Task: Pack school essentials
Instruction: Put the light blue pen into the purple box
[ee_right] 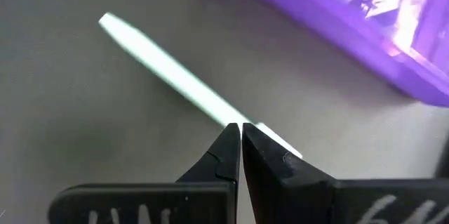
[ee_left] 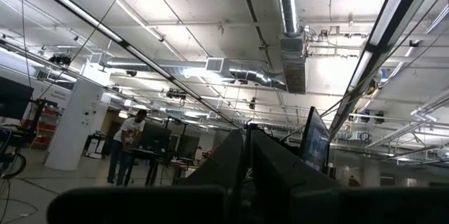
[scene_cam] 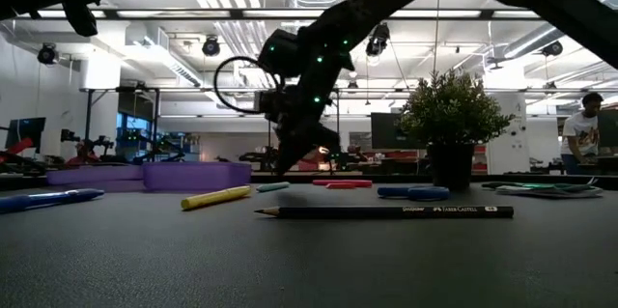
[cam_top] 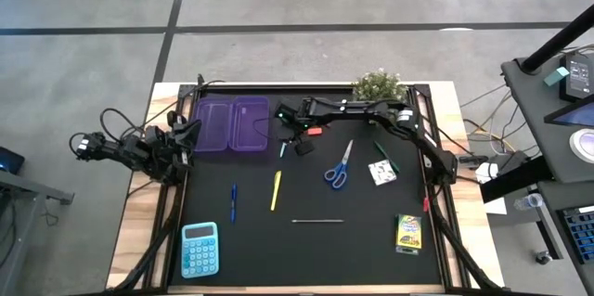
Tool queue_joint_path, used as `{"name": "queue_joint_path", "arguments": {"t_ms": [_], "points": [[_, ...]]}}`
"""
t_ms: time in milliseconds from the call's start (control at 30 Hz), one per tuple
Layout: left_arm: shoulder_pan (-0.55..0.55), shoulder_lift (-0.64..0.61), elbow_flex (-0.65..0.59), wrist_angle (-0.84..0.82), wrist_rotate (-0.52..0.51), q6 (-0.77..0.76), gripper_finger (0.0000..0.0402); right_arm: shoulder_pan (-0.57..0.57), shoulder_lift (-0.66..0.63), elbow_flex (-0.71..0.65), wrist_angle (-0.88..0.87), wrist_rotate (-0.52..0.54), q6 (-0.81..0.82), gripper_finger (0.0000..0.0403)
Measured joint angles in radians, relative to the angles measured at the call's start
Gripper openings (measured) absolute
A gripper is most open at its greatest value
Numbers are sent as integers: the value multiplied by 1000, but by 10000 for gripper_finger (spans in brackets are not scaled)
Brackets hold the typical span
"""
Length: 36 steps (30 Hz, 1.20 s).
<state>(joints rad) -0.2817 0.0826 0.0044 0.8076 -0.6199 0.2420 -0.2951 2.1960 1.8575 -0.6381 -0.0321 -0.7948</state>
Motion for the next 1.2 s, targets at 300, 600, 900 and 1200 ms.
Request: {"name": "queue_joint_path", "arguments": {"t_ms": [300, 600, 900, 1200], "points": [[0, 0, 0, -2, 0, 0, 12, 0, 76, 153, -40, 42, 18, 44], [0, 0, 0, -2, 0, 1, 12, 5, 74, 160, -75, 86, -149, 128], [0, 0, 0, 0, 0, 1, 12, 9, 75, 143, -98, 86, -145, 127], [0, 0, 0, 0, 0, 1, 12, 9, 77, 127, -99, 84, -148, 121]]}}
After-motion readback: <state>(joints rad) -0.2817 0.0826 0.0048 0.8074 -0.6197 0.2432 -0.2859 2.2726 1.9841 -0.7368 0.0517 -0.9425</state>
